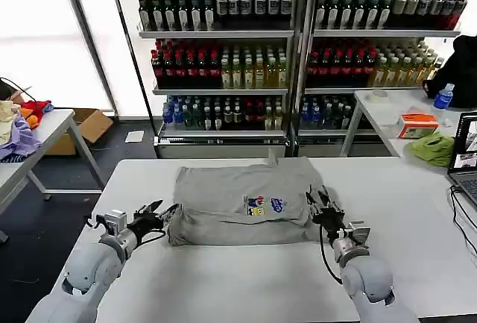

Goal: Fold and organize the clothes.

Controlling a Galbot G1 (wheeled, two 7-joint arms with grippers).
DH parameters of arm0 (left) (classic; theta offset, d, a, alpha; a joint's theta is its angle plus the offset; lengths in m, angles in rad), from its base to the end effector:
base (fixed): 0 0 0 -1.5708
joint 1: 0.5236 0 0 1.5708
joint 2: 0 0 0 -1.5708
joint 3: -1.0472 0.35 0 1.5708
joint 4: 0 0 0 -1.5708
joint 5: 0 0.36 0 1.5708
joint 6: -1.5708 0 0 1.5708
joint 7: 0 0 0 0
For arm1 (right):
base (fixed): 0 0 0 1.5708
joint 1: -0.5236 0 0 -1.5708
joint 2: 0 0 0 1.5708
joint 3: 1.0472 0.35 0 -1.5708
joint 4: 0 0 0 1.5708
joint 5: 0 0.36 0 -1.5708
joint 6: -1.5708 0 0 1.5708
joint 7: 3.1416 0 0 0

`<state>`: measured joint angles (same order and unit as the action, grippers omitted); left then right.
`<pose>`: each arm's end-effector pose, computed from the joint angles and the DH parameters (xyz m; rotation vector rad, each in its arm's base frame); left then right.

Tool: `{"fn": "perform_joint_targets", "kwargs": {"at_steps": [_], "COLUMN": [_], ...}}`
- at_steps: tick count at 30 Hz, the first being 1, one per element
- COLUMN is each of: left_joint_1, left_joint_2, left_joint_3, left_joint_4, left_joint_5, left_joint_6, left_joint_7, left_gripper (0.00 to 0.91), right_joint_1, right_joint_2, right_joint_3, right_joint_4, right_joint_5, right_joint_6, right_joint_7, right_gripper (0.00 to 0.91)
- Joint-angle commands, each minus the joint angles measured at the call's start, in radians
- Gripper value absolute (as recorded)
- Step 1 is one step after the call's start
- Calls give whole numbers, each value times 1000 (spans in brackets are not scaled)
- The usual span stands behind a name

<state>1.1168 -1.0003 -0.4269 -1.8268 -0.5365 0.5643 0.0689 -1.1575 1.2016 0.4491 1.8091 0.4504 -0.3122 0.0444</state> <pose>0.3294 0.1115 -0.2595 -0.3717 -2.6488 -0.0792 0.3185 -0.0714 -0.2934 0.1855 -2.9005 -0.0987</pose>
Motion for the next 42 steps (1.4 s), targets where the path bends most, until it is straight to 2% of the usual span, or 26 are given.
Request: {"fn": "perform_joint_targets", "kwargs": {"at_steps": [1, 4, 7, 10, 16, 17, 18, 19, 20, 22, 27, 28, 30, 42], "left_joint_1": [154, 260, 284, 280, 244, 236, 232, 230, 228, 229, 231, 229, 225, 207], "left_joint_2": [-7, -34, -68, -87, -83, -84, -82, -82, -84, -90, -99, -100, -101, -86], "left_joint_3": [-54, -40, -16, 8, 3, 3, 4, 6, 7, 13, 15, 14, 10, -9], "left_joint_4": [-133, -214, -214, -190, -132, -126, -121, -119, -116, -107, -64, -58, -50, -25], "left_joint_5": [63, 82, 102, 110, 94, 92, 85, 78, 73, 67, 38, 39, 37, 29], "left_joint_6": [-18, -24, -39, -40, -65, -63, -61, -55, -52, -49, -54, -55, -61, -86], "left_joint_7": [-20, -29, -34, -40, 24, 24, 25, 25, 25, 28, 71, 72, 71, 120], "left_gripper": [907, 907, 907, 907, 907, 887, 635, 494, 161, 81, 50, 10, 0, 10], "right_joint_1": [-66, -201, -267, -292, -280, -271, -262, -257, -250, -244, -249, -248, -244, -219], "right_joint_2": [-15, -18, -1, 17, 40, 44, 47, 47, 48, 44, 35, 34, 35, 26], "right_joint_3": [57, 85, 85, 80, 50, 47, 48, 45, 43, 36, 34, 36, 37, 37], "right_joint_4": [87, 187, 208, 206, 187, 182, 176, 168, 161, 150, 128, 124, 122, 107], "right_joint_5": [20, -9, -44, -88, -86, -85, -84, -83, -80, -73, -61, -50, -40, 15], "right_joint_6": [-34, -81, -126, -140, -144, -145, -145, -145, -144, -154, -156, -155, -154, -149], "right_joint_7": [11, 54, 100, 115, 100, 101, 101, 102, 103, 113, 113, 112, 114, 105], "right_gripper": [907, 907, 907, 907, 907, 826, 151, 10, 0, 0, 0, 0, 0, 0]}}
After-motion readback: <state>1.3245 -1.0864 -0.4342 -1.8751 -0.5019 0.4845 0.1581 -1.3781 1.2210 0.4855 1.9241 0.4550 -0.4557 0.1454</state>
